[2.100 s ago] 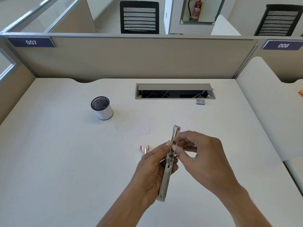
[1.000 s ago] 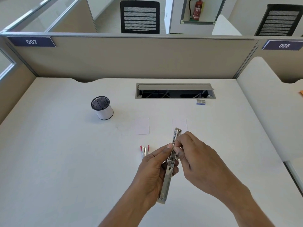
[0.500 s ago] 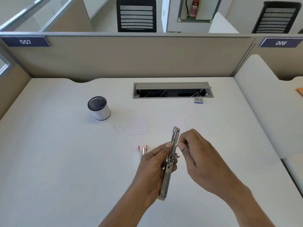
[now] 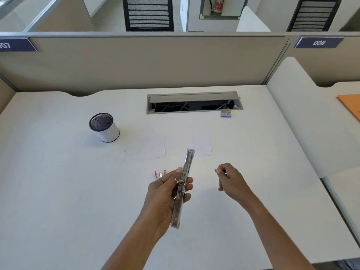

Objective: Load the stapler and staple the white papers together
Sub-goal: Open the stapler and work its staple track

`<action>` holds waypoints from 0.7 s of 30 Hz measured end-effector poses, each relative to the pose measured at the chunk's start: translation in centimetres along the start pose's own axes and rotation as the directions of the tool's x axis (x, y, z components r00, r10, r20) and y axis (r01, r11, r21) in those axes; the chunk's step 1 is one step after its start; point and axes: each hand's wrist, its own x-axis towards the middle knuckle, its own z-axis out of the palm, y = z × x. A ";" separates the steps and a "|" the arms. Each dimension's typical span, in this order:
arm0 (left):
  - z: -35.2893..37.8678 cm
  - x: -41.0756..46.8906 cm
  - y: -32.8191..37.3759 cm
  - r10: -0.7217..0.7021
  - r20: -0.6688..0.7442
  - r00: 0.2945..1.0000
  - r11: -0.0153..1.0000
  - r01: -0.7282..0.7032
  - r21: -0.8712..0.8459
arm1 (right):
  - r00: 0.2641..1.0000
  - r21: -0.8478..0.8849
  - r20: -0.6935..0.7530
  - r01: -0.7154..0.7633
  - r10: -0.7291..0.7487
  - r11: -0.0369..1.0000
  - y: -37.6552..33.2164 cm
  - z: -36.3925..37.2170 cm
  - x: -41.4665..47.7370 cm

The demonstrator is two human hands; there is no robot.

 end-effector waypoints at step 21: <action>-0.2 5.2 -2.9 0.220 0.051 0.974 0.725 -0.198 0.660 | 0.974 0.649 0.137 -0.228 0.183 0.726 3.1 1.7 1.7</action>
